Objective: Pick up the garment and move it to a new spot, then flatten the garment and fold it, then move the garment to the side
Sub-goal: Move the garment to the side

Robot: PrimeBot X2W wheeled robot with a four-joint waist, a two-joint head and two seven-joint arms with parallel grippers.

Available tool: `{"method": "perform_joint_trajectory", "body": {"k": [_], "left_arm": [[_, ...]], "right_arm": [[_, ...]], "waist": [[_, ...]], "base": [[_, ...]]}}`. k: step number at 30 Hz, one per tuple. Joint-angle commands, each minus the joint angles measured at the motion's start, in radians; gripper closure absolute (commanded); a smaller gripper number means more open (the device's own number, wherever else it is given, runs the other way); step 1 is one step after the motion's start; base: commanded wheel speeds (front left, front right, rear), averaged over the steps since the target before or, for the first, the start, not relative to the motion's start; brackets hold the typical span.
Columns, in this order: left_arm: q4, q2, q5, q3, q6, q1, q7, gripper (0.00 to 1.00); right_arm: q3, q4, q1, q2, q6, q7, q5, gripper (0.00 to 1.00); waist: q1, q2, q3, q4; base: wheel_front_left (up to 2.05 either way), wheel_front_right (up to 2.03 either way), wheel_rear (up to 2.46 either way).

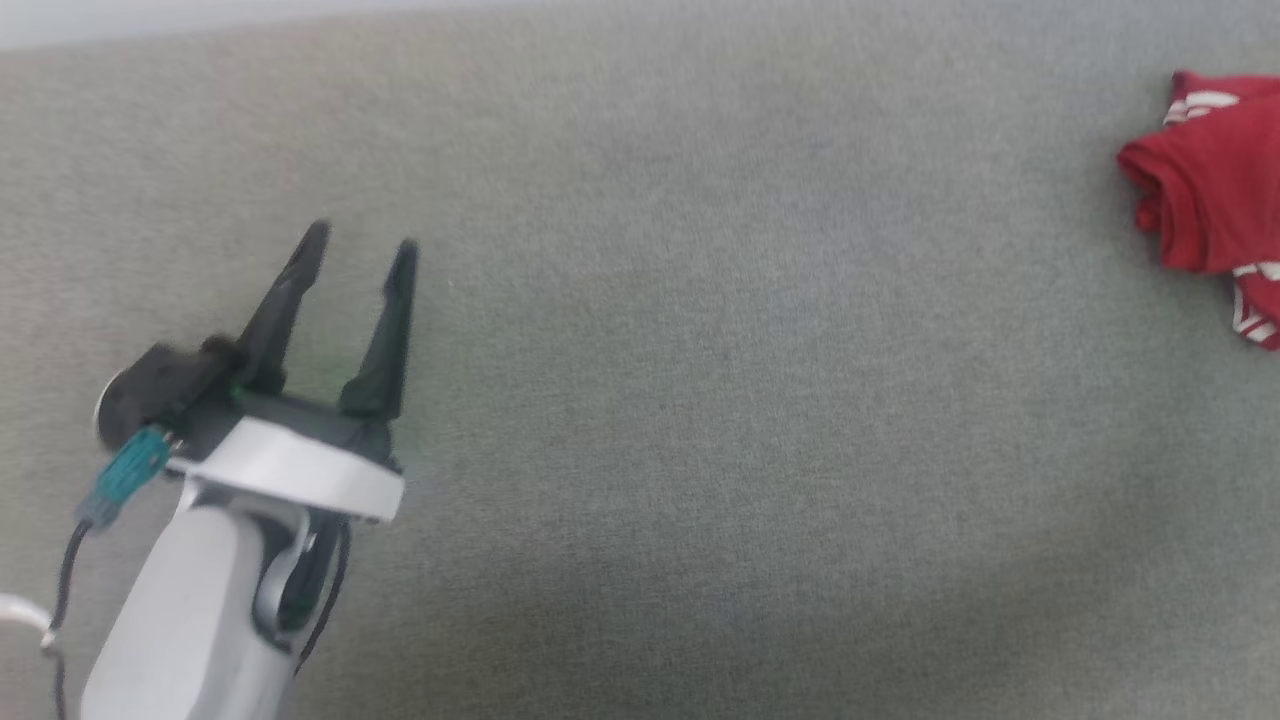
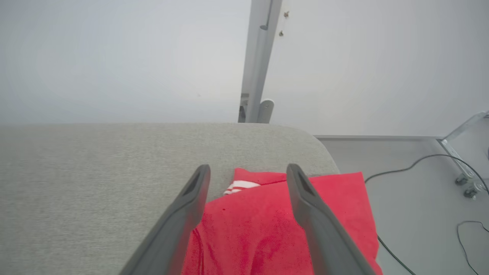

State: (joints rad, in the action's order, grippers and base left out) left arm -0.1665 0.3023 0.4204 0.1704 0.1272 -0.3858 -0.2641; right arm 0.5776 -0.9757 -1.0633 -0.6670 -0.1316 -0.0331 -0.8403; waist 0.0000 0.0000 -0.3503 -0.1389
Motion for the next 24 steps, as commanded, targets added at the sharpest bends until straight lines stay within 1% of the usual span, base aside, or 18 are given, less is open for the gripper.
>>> {"method": "perform_joint_trajectory", "body": {"k": [1,3,10,16,19,24], "left_arm": [[0.009,0.002,-0.011,-0.024,-0.006,0.036,0.000,0.00],[0.020,0.002,-0.009,-0.052,-0.007,0.070,0.000,0.00],[0.063,-0.007,-0.027,-0.149,-0.015,0.190,0.000,0.00],[0.089,-0.019,-0.034,-0.226,-0.011,0.291,0.000,0.00],[0.105,-0.030,-0.031,-0.274,-0.010,0.333,0.000,0.00],[0.121,-0.047,-0.039,-0.337,-0.004,0.394,0.000,0.00]], "right_arm": [[0.012,0.015,0.034,0.014,0.002,-0.025,-0.008,0.00],[0.018,0.034,0.060,0.027,0.002,-0.049,-0.022,0.00],[0.029,0.101,0.170,0.037,0.002,-0.155,-0.051,0.00],[0.017,0.158,0.270,0.051,0.002,-0.222,-0.042,0.00],[0.000,0.187,0.322,0.064,0.002,-0.231,-0.016,0.00],[-0.105,0.279,0.420,0.092,0.002,-0.232,0.052,0.00]], "waist": [[0.0000,0.0000,0.040,0.016],[0.0000,0.0000,0.063,0.026],[0.0000,0.0000,0.140,0.062],[0.0000,0.0000,0.198,0.075],[0.0000,0.0000,0.224,0.077],[0.0000,0.0000,0.258,0.076]], "base": [[0.00,0.00,0.00],[0.00,0.00,0.00],[0.00,0.00,0.00],[0.00,0.00,0.00],[0.00,0.00,0.00],[0.00,0.00,0.00]]}}
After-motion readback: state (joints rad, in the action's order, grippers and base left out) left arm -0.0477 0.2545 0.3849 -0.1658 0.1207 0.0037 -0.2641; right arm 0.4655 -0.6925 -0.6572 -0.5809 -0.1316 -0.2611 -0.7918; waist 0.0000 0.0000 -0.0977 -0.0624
